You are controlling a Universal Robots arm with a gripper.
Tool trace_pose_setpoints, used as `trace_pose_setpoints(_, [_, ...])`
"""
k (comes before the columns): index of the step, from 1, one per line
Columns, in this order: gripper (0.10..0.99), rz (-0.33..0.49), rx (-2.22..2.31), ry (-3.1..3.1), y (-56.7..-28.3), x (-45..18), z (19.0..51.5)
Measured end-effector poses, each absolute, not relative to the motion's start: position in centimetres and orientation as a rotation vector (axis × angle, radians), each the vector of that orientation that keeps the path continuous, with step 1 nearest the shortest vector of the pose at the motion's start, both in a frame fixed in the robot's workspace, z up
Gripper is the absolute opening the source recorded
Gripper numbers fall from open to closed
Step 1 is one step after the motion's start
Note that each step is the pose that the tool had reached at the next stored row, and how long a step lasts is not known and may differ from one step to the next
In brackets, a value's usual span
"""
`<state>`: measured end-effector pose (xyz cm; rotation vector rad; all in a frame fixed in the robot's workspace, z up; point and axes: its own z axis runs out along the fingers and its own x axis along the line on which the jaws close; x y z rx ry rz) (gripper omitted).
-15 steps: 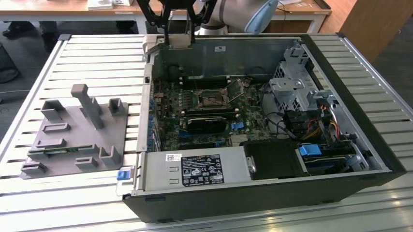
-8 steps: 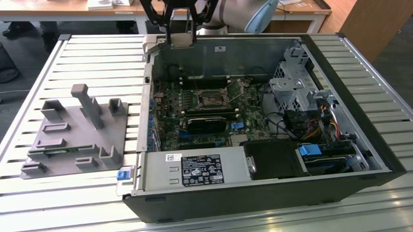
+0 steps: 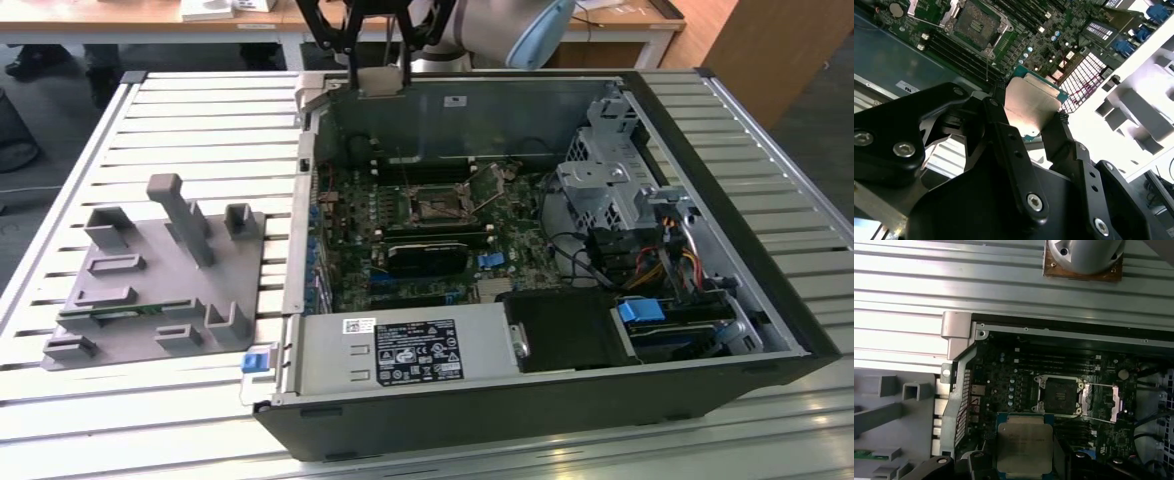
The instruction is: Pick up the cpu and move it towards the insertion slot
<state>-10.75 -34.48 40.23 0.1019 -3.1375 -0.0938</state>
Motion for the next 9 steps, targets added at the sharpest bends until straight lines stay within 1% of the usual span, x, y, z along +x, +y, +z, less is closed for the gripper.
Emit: trace_pose_setpoints(9, [0.537,-0.094,0.102,-3.137,-33.94,-10.16,40.24])
